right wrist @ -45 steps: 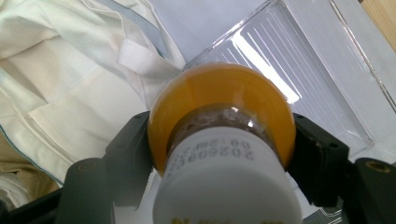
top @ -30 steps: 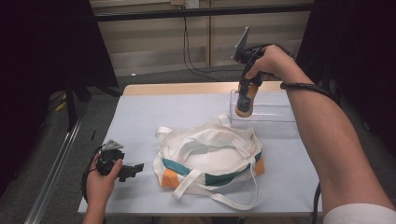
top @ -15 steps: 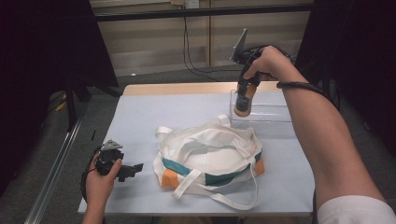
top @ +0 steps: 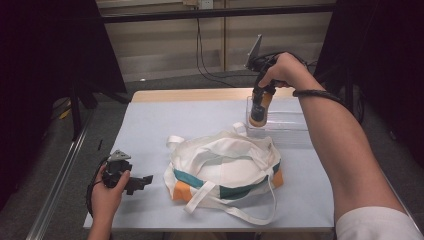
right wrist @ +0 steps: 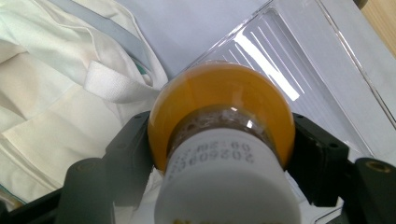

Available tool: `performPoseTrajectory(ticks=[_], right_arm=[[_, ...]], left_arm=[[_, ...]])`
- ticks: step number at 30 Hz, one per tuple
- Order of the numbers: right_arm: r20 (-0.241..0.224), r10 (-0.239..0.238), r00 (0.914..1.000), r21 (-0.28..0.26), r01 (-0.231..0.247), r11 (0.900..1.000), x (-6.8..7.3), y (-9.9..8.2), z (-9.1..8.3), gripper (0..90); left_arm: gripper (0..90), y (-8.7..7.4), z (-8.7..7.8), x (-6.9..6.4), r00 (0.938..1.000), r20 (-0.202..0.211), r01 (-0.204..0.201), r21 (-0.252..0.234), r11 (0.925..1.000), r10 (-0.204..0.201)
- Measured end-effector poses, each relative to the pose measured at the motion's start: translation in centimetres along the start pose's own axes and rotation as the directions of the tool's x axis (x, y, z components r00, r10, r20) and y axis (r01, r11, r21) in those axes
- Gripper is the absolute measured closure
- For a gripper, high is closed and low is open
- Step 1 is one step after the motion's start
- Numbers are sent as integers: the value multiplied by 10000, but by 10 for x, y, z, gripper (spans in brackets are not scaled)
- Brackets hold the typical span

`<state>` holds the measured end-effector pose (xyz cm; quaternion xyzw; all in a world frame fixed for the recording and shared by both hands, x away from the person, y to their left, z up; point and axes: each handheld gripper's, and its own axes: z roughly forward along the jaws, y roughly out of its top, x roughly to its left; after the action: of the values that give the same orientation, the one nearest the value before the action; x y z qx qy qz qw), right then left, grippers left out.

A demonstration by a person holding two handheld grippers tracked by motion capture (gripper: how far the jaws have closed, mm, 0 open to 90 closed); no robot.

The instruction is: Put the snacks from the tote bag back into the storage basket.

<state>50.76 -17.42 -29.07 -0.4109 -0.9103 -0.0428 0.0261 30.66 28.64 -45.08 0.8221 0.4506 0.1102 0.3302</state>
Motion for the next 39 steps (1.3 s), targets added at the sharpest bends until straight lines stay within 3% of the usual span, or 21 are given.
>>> performPoseTrajectory(ticks=[11, 14, 39], right_arm=[[6, 26, 10000, 53, -26, 10000, 1, 0, 5, 303], [-5, 30, 10000, 60, -30, 10000, 1, -1, 7, 302], [-79, -22, 10000, 123, 23, 9999, 1, -1, 17, 302]], left_arm=[[48, 1, 0, -1, 9999, -37, 101, -164, 9998, -101], [48, 1, 0, -1, 10000, -29, -41, -54, 10000, 41], [48, 1, -1, -1, 10000, -7, 25, -64, 10000, -25]])
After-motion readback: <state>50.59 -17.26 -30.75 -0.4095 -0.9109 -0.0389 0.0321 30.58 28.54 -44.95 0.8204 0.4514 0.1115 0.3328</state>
